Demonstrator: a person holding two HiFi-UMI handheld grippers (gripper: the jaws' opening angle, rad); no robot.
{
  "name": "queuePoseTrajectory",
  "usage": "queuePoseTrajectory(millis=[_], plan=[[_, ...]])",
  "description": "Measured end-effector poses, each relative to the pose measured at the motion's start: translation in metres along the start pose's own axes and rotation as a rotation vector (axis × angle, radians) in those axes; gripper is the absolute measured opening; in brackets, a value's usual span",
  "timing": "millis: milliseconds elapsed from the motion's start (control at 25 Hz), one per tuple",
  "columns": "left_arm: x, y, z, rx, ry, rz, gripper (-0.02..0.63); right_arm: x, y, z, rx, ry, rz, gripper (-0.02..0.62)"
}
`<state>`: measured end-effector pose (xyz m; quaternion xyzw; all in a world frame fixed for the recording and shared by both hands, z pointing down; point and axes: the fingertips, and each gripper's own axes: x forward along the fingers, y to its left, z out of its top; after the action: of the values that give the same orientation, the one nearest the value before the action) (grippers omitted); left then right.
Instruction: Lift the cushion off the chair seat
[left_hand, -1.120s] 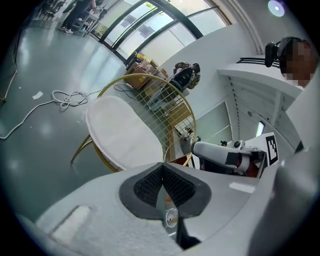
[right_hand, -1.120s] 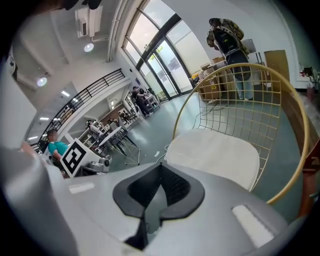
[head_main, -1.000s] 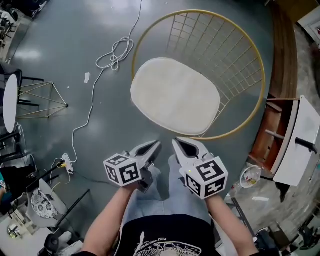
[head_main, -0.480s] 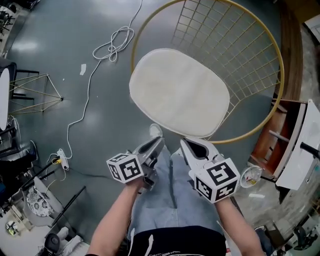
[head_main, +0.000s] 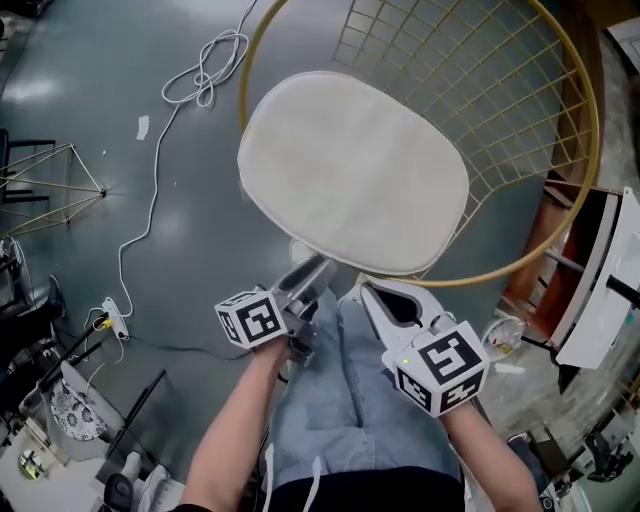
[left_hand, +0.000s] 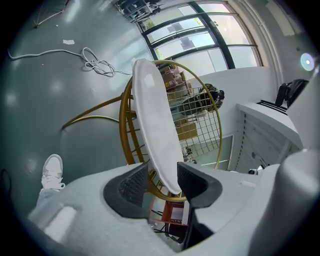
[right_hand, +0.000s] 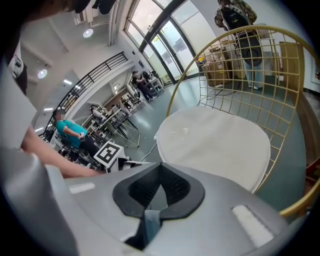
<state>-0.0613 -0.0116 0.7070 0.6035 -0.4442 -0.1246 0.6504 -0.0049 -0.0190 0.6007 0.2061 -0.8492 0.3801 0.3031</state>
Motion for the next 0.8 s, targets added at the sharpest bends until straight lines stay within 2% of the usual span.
queuePoseTrajectory(millis=[240,440,640,800], plan=[[0.013,0.011,0.008,-0.075,-0.058,-0.031,0.214,-0.002,-0.014,0.004,-0.005,-0.009,-0.021,-0.002],[0.025,0.007,0.009,-0.086,-0.077,-0.066,0.211,-0.002,-0.014,-0.008,-0.002,0.011,-0.028,-0.002],[0.030,0.009,0.016,-0.108,-0.107,-0.067,0.095,-0.004,-0.011,-0.025,-0.035,0.059,-0.029,-0.002],[0.028,0.000,0.015,-0.176,-0.114,-0.089,0.060,-0.009,-0.014,-0.027,-0.055,0.074,-0.047,-0.002]])
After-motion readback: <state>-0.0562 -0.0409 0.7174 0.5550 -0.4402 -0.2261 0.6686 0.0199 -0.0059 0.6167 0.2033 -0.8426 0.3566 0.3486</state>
